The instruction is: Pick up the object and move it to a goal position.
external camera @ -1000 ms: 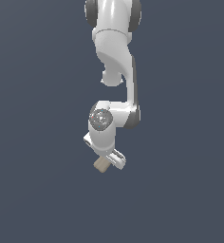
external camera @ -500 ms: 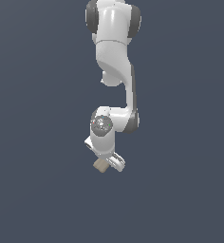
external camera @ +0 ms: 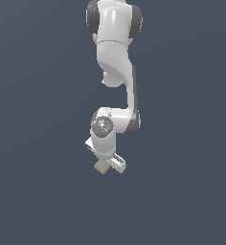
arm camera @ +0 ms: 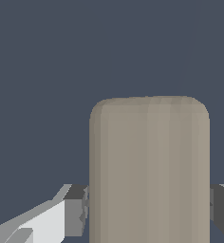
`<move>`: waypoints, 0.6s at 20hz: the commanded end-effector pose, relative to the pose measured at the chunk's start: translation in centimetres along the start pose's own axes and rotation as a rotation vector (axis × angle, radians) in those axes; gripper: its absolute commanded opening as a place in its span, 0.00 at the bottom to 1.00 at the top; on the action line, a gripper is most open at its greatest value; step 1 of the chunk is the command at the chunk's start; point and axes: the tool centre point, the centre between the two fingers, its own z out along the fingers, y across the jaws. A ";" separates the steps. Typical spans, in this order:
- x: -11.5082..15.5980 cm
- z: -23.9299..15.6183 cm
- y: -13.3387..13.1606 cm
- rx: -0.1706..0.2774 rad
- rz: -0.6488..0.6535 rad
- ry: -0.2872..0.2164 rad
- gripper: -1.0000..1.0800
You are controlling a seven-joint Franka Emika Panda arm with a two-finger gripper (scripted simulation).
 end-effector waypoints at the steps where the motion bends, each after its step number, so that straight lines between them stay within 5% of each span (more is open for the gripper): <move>1: 0.0 0.0 -0.1 0.000 0.000 0.000 0.00; 12: -3.2 -4.9 -4.8 0.000 0.000 0.000 0.00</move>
